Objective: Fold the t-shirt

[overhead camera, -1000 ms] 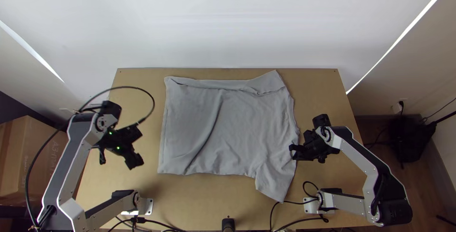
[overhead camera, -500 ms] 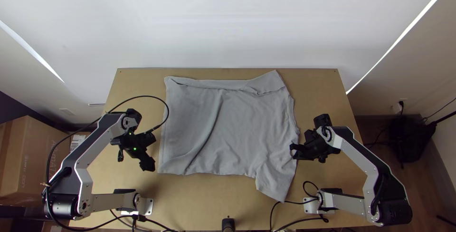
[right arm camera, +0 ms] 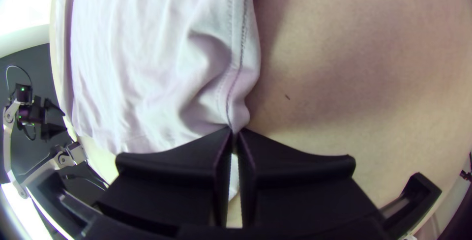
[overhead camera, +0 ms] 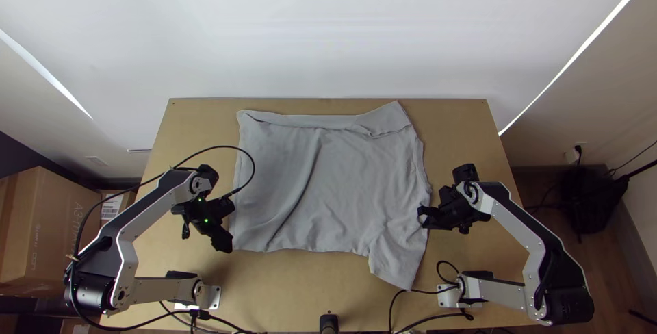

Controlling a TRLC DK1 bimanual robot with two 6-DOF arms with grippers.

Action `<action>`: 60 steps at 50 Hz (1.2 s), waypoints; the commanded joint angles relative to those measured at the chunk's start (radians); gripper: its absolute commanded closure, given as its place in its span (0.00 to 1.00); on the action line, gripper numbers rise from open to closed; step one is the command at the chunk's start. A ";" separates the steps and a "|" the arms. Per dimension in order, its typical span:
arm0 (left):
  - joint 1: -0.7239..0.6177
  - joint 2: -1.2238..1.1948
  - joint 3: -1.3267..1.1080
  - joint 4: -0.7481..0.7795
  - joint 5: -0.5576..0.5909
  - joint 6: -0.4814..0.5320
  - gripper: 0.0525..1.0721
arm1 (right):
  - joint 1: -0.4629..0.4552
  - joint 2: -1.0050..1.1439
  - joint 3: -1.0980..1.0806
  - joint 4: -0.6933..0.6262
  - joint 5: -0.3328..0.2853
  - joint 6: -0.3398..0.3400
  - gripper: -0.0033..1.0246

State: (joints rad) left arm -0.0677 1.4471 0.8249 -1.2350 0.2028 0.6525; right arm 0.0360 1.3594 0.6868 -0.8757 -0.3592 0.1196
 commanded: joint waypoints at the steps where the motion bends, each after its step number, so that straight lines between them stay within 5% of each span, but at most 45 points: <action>1: -0.014 0.018 -0.035 0.003 0.024 -0.014 0.34 | -0.008 0.004 -0.016 0.007 0.003 0.009 0.97; 30: -0.084 0.025 -0.049 0.048 0.060 -0.068 0.43 | -0.019 0.000 -0.020 0.012 0.003 0.015 0.97; 33: -0.090 0.025 -0.050 0.058 0.064 -0.071 0.54 | -0.021 -0.002 -0.020 0.012 0.003 0.015 0.97; 38: -0.096 0.015 -0.049 0.081 0.109 -0.062 0.96 | -0.025 -0.003 -0.020 0.014 0.003 0.015 0.97; 39: -0.098 0.010 -0.049 0.081 0.115 -0.059 0.97 | -0.025 -0.005 -0.020 0.012 0.003 0.015 0.97; 54: 0.040 -0.060 0.010 0.108 0.109 -0.070 0.97 | -0.100 -0.092 -0.001 0.041 0.005 0.017 0.97; 60: 0.111 -0.131 0.043 0.239 0.109 -0.132 0.98 | -0.165 -0.155 0.013 0.050 0.003 0.015 0.97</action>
State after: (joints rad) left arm 0.0002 1.3846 0.8280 -1.0752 0.3035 0.5678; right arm -0.0872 1.2610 0.6868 -0.8337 -0.3595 0.1230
